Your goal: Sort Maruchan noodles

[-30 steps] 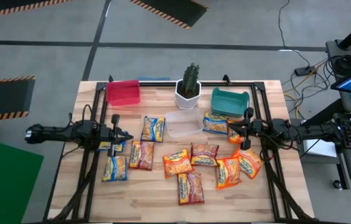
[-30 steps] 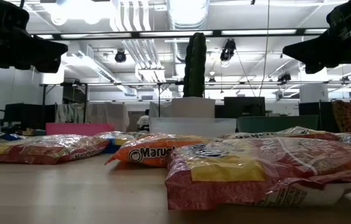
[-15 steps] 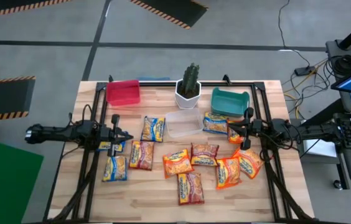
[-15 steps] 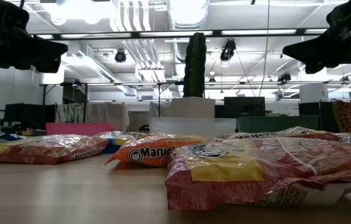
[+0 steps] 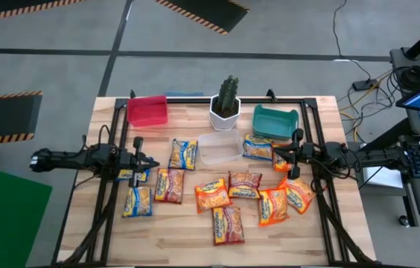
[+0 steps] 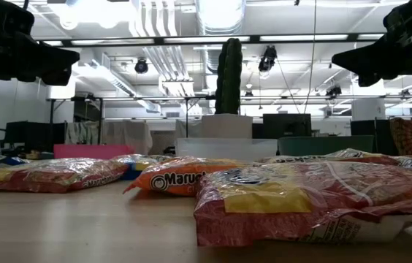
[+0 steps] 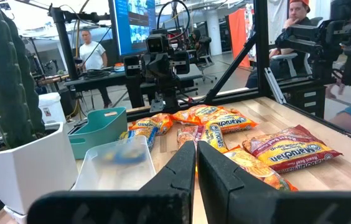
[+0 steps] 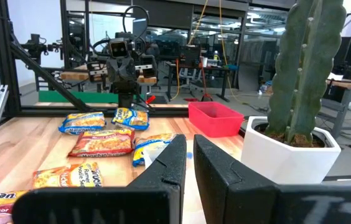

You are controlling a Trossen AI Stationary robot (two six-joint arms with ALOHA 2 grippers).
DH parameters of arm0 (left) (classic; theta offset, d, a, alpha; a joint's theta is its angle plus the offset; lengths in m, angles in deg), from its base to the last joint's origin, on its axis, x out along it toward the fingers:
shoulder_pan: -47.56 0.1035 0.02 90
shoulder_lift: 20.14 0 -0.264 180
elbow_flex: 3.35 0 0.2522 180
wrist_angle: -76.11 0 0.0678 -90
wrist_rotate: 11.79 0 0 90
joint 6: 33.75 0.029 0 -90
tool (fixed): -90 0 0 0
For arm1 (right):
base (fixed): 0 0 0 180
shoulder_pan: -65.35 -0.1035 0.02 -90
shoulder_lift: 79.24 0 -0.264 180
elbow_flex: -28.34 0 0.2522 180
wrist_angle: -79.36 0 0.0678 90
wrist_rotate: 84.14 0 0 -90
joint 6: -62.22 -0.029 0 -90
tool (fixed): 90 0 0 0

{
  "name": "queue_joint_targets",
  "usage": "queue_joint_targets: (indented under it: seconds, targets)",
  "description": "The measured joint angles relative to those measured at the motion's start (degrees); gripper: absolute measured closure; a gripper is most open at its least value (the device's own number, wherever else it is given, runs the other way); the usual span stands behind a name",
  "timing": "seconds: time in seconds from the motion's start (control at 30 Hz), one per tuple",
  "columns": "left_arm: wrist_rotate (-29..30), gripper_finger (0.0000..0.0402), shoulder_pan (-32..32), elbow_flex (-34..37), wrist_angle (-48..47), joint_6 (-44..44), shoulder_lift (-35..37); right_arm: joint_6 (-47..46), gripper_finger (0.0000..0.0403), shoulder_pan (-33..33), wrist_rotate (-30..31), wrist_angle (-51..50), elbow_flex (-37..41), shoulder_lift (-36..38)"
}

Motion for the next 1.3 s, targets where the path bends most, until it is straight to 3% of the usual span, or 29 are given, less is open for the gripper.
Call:
queue_joint_targets:
  seconds: [1.03,1.2,1.3]
  targets:
    - [0.0,0.0401,0.0,0.0,0.0,0.1,0.0,0.0,0.0380,0.0,0.0,0.0,0.0,0.0]
    - [0.3,0.0401,0.0,0.0,0.1,10.2,0.0,0.0,0.0380,0.0,0.0,0.0,0.0,0.0]
    - [0.3,0.0401,0.0,0.0,1.1,11.5,0.0,0.0,0.0380,0.0,0.0,0.0,0.0,0.0]
